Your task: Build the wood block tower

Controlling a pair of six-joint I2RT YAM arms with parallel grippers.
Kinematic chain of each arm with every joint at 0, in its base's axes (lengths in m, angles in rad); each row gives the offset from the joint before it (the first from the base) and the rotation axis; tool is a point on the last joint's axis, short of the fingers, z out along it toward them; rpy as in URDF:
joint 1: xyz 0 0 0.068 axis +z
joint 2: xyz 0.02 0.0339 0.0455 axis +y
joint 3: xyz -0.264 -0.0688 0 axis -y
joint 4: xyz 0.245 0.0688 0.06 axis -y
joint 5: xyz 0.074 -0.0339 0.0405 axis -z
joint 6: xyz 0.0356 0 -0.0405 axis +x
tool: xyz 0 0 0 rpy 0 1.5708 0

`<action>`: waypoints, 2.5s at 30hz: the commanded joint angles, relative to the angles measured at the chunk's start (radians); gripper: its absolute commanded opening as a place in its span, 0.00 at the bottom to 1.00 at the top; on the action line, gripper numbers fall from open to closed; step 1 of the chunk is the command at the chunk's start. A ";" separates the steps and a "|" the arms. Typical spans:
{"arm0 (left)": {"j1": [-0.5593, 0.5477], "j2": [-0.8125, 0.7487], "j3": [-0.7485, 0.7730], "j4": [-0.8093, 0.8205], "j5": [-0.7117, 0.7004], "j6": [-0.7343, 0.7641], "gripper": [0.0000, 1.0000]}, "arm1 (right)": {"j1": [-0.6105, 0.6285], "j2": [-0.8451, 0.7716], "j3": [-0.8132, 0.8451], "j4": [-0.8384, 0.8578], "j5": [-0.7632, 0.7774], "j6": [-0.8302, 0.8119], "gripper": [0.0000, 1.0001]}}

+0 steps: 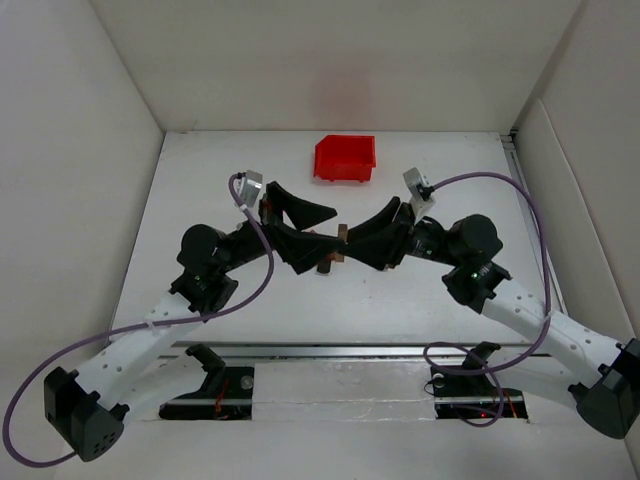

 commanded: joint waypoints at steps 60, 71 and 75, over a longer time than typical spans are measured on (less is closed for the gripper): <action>-0.004 -0.379 0.038 -1.105 -0.896 0.273 0.99 | -0.190 0.756 0.540 -1.293 0.884 -0.154 0.03; -0.004 -0.376 0.037 -1.104 -0.893 0.273 0.99 | -0.208 0.772 0.517 -1.275 0.884 -0.154 0.09; -0.004 -0.367 0.038 -1.104 -0.891 0.277 0.99 | -0.208 0.769 0.514 -1.267 0.884 -0.154 0.11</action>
